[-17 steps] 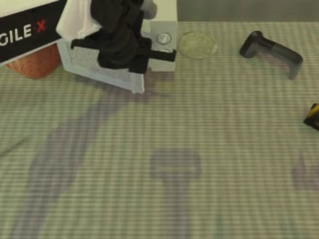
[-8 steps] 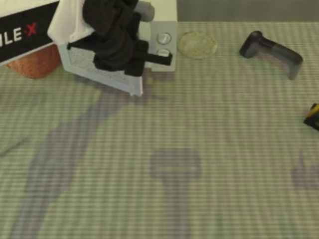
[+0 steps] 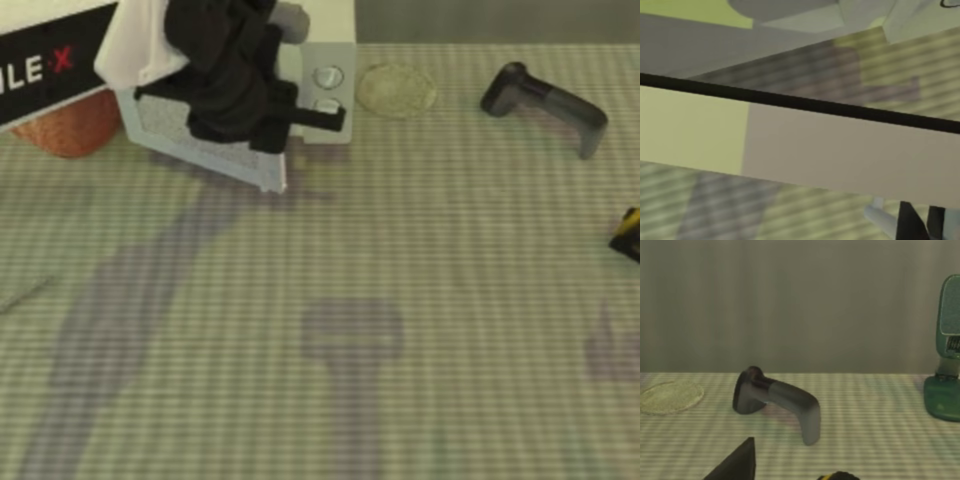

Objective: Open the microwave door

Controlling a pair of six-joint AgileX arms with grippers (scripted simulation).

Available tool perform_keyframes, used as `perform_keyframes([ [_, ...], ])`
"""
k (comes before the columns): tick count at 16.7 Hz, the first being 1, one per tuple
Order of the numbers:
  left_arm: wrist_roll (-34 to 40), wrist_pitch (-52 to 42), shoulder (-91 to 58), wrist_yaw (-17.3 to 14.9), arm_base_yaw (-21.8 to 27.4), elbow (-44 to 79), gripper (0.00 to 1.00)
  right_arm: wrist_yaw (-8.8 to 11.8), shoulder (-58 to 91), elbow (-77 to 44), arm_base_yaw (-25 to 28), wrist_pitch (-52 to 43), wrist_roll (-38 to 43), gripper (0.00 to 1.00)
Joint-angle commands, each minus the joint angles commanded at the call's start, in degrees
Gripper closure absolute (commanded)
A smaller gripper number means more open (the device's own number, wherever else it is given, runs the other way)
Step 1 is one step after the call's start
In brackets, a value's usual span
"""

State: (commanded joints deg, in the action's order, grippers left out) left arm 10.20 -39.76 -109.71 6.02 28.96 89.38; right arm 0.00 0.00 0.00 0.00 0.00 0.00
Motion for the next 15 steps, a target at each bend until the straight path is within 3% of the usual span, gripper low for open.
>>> perform_keyframes([
  [15, -1.56, 0.62, 1.12, -1.22, -0.21, -1.49, 1.00, 0.00, 0.00, 0.00, 0.00, 0.00, 0.00, 0.00],
])
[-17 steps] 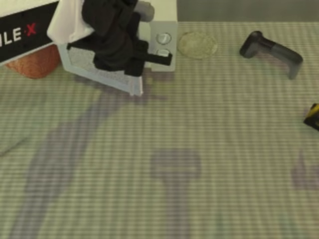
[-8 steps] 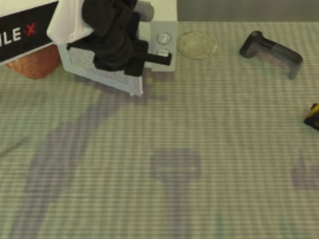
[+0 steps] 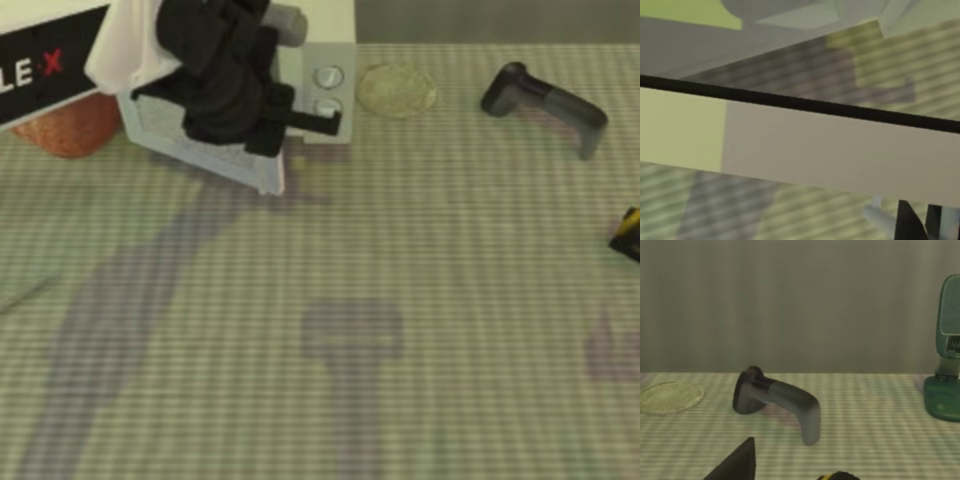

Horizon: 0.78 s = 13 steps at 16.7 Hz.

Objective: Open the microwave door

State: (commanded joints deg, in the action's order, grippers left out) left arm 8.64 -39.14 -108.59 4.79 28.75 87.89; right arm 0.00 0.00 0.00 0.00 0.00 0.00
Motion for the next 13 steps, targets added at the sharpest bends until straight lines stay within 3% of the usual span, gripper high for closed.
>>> perform_keyframes([
  [5, -5.67, 1.26, 3.34, -2.93, -1.71, -4.64, 1.00, 0.00, 0.00, 0.00, 0.00, 0.00, 0.00, 0.00],
  [13, -5.86, 1.40, 3.56, -3.05, -1.76, -4.72, 1.00, 0.00, 0.00, 0.00, 0.00, 0.00, 0.00, 0.00],
])
